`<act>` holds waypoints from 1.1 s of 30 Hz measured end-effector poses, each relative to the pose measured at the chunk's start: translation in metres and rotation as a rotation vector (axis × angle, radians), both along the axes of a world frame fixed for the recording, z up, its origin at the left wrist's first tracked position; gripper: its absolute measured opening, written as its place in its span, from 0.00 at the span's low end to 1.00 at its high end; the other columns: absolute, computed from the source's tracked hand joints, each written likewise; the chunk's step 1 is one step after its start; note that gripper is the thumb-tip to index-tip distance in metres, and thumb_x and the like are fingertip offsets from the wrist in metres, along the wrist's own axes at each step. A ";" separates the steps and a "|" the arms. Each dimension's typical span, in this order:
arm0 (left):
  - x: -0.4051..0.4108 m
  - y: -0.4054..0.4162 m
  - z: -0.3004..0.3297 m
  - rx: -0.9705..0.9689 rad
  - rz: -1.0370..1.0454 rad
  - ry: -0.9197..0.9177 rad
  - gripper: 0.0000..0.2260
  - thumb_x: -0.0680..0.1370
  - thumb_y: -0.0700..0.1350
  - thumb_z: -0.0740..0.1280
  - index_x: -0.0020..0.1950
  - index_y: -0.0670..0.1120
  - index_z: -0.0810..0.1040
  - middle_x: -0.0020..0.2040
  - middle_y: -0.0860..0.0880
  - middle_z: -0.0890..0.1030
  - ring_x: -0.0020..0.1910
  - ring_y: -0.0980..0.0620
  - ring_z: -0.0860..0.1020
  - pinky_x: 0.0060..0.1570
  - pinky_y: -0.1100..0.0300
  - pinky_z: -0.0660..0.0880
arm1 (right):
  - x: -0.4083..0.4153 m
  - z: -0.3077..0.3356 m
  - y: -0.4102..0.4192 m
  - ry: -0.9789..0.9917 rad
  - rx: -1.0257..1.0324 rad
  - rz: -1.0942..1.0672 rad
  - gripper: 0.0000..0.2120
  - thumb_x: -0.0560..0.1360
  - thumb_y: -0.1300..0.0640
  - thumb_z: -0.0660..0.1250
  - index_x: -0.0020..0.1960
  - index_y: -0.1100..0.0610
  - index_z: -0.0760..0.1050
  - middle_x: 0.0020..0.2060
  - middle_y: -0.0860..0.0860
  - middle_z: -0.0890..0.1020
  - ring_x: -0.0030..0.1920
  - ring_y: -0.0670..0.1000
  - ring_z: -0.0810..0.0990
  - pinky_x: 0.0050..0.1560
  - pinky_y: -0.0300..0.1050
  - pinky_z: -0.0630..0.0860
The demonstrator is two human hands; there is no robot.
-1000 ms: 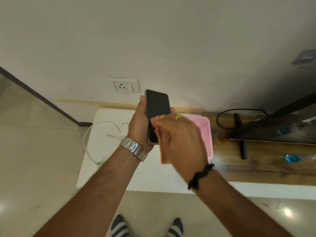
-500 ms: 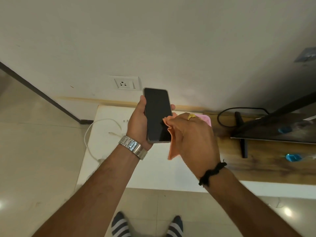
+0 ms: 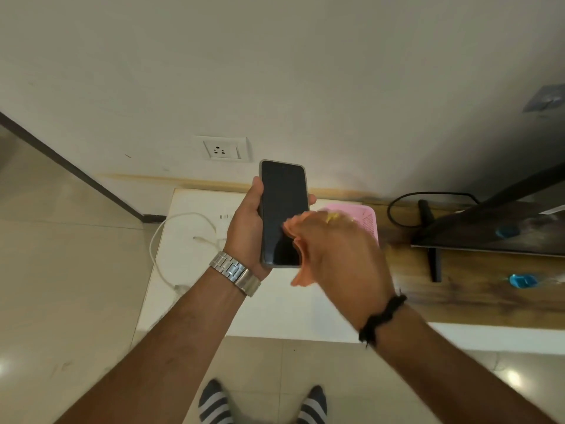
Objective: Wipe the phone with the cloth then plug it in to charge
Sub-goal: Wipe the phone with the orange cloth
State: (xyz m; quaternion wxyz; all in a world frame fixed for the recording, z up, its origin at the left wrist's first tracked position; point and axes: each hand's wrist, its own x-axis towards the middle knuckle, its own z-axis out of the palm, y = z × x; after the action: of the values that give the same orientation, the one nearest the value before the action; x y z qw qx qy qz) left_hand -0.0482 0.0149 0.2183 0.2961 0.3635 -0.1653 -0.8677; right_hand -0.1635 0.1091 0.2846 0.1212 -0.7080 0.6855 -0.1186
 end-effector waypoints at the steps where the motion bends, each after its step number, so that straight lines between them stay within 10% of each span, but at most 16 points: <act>1: 0.000 0.003 0.000 0.008 -0.013 -0.004 0.30 0.81 0.68 0.56 0.62 0.46 0.84 0.59 0.40 0.84 0.49 0.42 0.84 0.51 0.48 0.82 | -0.014 -0.002 -0.012 -0.002 -0.040 -0.071 0.12 0.76 0.57 0.72 0.58 0.51 0.82 0.45 0.50 0.83 0.44 0.51 0.81 0.47 0.48 0.81; 7: 0.007 0.003 0.002 0.019 -0.050 0.059 0.33 0.81 0.69 0.55 0.73 0.47 0.77 0.69 0.39 0.80 0.62 0.38 0.81 0.64 0.40 0.76 | 0.003 -0.007 0.002 -0.046 -0.080 -0.021 0.14 0.73 0.61 0.72 0.57 0.52 0.84 0.49 0.51 0.86 0.48 0.54 0.85 0.53 0.46 0.81; 18: 0.010 0.018 -0.006 -0.032 -0.093 0.072 0.26 0.81 0.66 0.59 0.62 0.50 0.86 0.57 0.42 0.86 0.49 0.42 0.86 0.47 0.47 0.83 | -0.013 0.001 -0.022 -0.045 -0.091 -0.070 0.09 0.77 0.61 0.68 0.54 0.53 0.83 0.42 0.52 0.82 0.41 0.53 0.81 0.42 0.48 0.82; 33: 0.004 0.024 -0.010 0.094 -0.031 0.126 0.22 0.80 0.60 0.63 0.64 0.45 0.83 0.57 0.41 0.85 0.52 0.41 0.86 0.51 0.46 0.84 | 0.005 -0.010 -0.036 -0.001 -0.147 -0.125 0.09 0.75 0.58 0.62 0.48 0.49 0.80 0.35 0.46 0.72 0.35 0.48 0.72 0.34 0.41 0.71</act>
State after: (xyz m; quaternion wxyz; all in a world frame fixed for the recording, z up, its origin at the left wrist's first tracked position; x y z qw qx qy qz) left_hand -0.0444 0.0385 0.2080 0.2752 0.3190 -0.1109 -0.9001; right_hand -0.1586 0.0730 0.2745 0.0616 -0.6709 0.7176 -0.1763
